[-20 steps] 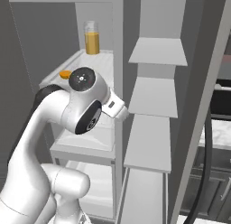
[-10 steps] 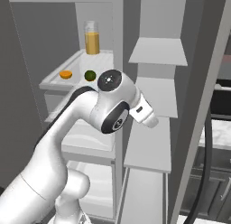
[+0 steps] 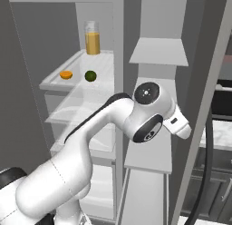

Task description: Take the orange and lime from the fridge shelf and place them in the freezer drawer to begin freezing them.

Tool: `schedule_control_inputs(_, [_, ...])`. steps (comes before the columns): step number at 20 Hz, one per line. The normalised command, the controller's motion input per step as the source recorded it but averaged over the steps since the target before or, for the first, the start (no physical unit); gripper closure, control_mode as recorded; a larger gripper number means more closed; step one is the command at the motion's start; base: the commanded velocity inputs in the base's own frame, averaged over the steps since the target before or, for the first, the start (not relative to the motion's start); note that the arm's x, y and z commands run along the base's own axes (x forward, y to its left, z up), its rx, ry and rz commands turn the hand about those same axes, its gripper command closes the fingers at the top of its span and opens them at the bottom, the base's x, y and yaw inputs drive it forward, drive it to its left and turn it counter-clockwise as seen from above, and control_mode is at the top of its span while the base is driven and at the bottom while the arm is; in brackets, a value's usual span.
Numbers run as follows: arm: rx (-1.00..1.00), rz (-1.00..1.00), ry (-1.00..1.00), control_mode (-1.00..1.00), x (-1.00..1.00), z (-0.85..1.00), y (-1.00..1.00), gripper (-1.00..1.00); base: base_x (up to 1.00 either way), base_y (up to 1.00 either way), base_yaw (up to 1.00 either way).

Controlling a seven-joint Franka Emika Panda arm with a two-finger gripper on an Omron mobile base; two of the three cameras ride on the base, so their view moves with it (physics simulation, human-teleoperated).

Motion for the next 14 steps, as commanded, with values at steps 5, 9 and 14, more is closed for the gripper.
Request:
schedule_control_inputs(5, [0.00,0.02,0.00,-1.00,0.00,0.00,-0.79,-1.00,0.00,0.00,0.00])
schedule_control_inputs(9, [0.01,0.11,0.00,-1.00,0.00,0.00,-0.34,-1.00,0.00,0.00,0.00])
schedule_control_inputs(14, [0.00,0.10,0.00,-1.00,-0.37,0.03,0.53,-1.00,0.00,0.00,0.00])
